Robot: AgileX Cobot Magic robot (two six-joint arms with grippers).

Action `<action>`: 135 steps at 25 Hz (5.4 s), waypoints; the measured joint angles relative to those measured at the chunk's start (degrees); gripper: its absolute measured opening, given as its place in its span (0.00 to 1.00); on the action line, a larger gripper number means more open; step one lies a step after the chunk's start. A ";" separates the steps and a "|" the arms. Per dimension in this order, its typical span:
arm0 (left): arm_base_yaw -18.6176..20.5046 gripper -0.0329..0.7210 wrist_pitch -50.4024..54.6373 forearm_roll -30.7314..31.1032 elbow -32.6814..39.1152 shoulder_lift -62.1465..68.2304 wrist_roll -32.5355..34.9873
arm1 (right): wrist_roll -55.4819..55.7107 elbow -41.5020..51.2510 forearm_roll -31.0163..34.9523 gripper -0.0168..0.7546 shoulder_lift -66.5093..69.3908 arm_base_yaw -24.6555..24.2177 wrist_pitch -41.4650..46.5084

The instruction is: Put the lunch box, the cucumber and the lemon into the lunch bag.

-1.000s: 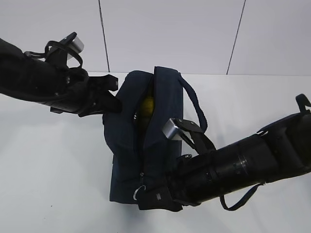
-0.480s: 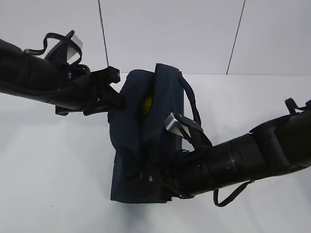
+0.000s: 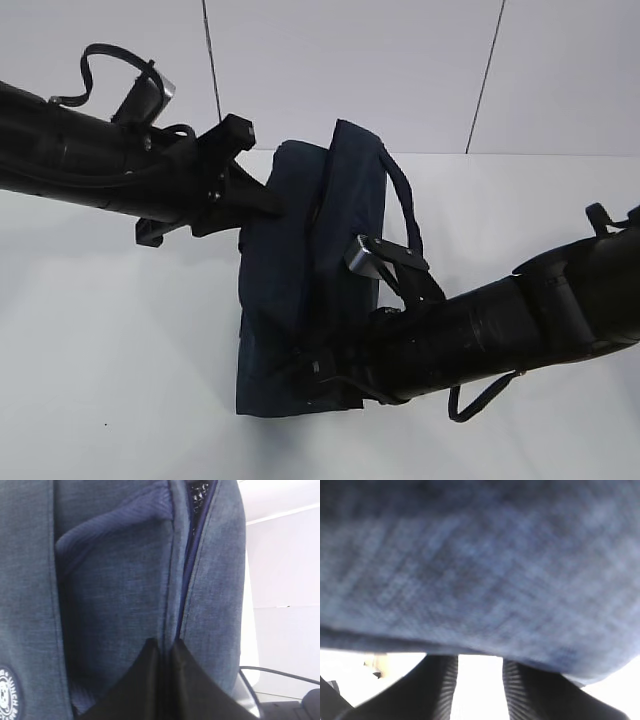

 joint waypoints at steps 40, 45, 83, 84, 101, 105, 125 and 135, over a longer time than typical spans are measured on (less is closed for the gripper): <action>0.00 0.05 2.37 -1.46 0.10 0.11 0.00 | 0.10 -2.05 0.10 0.34 3.02 0.00 3.95; 0.00 0.05 2.37 -1.46 0.10 0.11 0.00 | 0.10 -2.15 0.10 0.34 3.02 0.00 4.04; 0.00 0.05 -2.67 1.47 0.10 0.11 0.00 | 0.12 1.43 -3.53 0.05 -3.92 0.00 5.01; 0.00 0.05 -2.97 1.73 0.10 0.11 0.00 | 0.12 1.43 -4.01 0.05 -4.21 0.00 5.01; 0.00 0.05 -4.63 3.49 0.10 0.11 0.00 | 0.08 1.61 -11.33 0.05 -8.45 0.00 5.81; 0.00 0.05 -4.85 3.59 0.10 0.11 0.00 | -0.01 1.61 -13.44 0.05 -9.03 0.00 4.91; 0.00 0.05 -7.87 5.82 0.10 0.11 0.00 | 0.33 -1.62 -19.93 0.05 -11.24 0.00 2.69; 0.00 0.05 -8.70 5.90 0.10 0.11 0.00 | 0.33 -1.62 -24.85 0.05 -14.55 0.00 1.81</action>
